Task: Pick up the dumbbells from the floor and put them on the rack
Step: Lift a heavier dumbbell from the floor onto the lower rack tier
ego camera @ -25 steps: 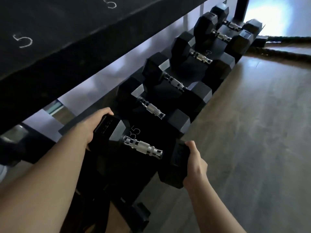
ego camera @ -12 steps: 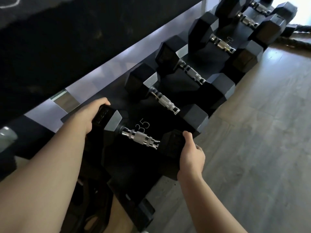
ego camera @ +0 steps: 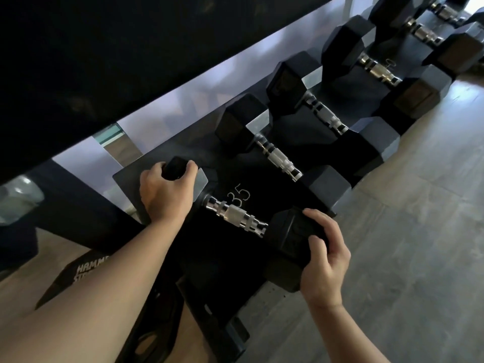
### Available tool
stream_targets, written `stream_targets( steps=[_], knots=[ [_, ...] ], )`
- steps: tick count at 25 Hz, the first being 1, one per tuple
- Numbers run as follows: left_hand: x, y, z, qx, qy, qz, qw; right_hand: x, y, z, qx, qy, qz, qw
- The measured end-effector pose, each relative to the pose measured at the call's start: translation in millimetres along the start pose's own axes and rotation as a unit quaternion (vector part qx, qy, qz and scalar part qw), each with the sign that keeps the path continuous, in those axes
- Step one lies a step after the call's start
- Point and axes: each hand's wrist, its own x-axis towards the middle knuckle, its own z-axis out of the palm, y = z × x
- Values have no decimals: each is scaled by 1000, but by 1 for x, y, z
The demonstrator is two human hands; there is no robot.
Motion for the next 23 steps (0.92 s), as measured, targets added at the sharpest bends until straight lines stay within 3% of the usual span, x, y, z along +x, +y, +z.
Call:
stream_targets(
  steps=[8,14,17,23],
  knots=[
    [23,17,6,19,2,11,1000,7,-9,14,-5,70,35,997],
    [64,21,18,35,-16,165,985,-36,9,63,6,89,48,995],
    [64,7,13,21,-17,191,981,-54,19,67,-42,55,70,995],
    [61,-5,3,1,-27,161,987,-51,12,65,-100,-20,128,986]
  ],
)
